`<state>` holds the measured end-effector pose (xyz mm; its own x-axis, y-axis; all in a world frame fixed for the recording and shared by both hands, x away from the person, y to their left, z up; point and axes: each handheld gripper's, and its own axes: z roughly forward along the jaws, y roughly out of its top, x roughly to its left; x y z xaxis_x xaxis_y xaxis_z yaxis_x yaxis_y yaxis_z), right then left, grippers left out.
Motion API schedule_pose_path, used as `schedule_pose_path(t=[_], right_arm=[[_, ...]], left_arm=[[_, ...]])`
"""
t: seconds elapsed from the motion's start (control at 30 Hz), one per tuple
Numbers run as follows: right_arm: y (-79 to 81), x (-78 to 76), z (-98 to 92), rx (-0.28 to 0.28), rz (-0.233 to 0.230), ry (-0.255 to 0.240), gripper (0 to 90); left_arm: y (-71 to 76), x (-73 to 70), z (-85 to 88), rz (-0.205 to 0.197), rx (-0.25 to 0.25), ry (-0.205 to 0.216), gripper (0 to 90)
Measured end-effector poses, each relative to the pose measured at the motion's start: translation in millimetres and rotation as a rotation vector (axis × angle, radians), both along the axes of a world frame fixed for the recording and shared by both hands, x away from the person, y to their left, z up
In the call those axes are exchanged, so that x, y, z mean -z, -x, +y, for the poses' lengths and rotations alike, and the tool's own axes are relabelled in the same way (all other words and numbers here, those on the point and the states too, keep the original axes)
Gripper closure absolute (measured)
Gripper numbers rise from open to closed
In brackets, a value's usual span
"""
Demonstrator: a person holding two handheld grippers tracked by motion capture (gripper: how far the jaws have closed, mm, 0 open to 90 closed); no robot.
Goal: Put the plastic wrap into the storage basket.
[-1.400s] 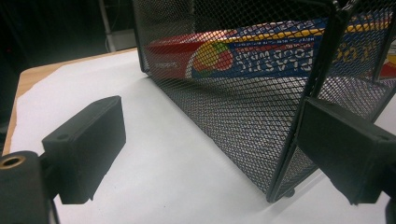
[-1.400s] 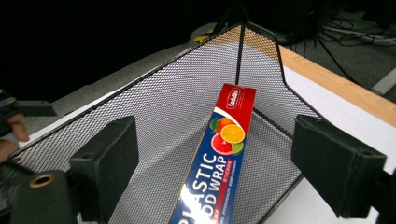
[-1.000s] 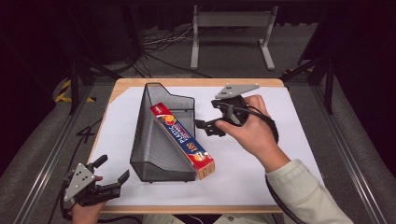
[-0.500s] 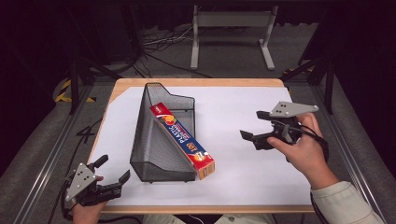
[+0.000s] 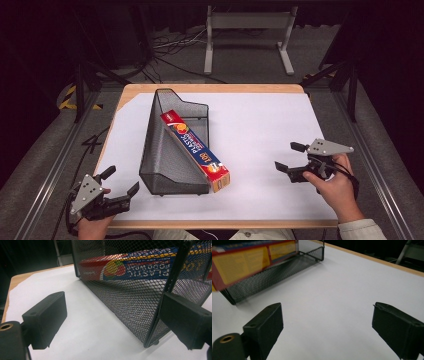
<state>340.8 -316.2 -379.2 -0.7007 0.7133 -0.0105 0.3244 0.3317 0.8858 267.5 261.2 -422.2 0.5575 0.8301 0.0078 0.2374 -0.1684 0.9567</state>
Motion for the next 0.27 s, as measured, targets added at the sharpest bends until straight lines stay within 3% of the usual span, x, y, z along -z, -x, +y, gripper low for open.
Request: schedule_pose_path(t=[0.1,0.17,0.27], right_arm=[[1.5,19.8,-9.5,0.004,0.018,-0.008,10.9],[3.5,32.7,-14.9,-0.003,0.023,-0.041,11.3],[3.7,42.7,-18.4,-0.008,0.028,-0.048,8.6]], left_arm=[[0.2,0.0,-0.5,0.000,-0.001,-0.001,8.8],[-0.1,0.1,-0.6,0.000,0.001,0.003,8.8],[-0.5,-0.2,-0.3,-0.001,0.003,0.006,8.8]])
